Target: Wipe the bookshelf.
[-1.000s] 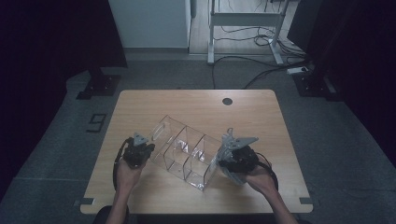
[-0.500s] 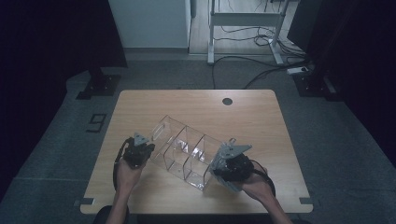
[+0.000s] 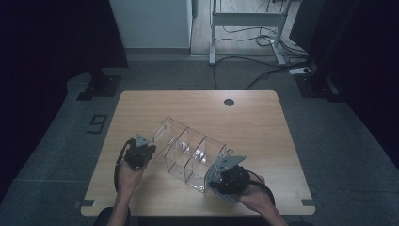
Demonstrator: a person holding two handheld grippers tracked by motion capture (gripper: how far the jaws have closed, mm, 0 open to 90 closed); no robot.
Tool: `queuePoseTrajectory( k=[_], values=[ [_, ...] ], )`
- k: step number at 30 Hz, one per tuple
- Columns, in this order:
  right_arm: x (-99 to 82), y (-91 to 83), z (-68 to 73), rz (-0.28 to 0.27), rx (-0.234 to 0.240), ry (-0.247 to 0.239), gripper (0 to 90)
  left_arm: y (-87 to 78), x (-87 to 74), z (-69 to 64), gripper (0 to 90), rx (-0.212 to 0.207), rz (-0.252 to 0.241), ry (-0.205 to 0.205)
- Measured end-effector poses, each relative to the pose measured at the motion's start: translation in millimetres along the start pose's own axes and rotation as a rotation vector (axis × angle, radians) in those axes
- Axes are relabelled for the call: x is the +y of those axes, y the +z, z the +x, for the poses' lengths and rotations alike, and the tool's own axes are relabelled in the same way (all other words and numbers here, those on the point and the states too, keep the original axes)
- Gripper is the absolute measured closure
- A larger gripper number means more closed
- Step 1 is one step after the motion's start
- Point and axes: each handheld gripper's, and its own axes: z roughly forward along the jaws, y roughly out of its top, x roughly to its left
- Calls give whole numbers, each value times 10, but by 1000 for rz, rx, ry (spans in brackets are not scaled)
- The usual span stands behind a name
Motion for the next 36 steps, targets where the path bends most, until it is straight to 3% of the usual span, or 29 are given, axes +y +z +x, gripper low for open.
queuePoseTrajectory(
  k=[9, 23, 36],
  values=[
    [-8, 20, 24, 14, -5, 6, 583, -7, -4, 16, 865, -9, 3, -2],
    [-132, 270, -18, 97, 9, 39, 584, -20, -14, 41, 869, -28, 5, -9],
    [-169, 292, -90, 93, 28, 65, 580, -29, -32, 91, 874, -76, 1, 41]
  ],
)
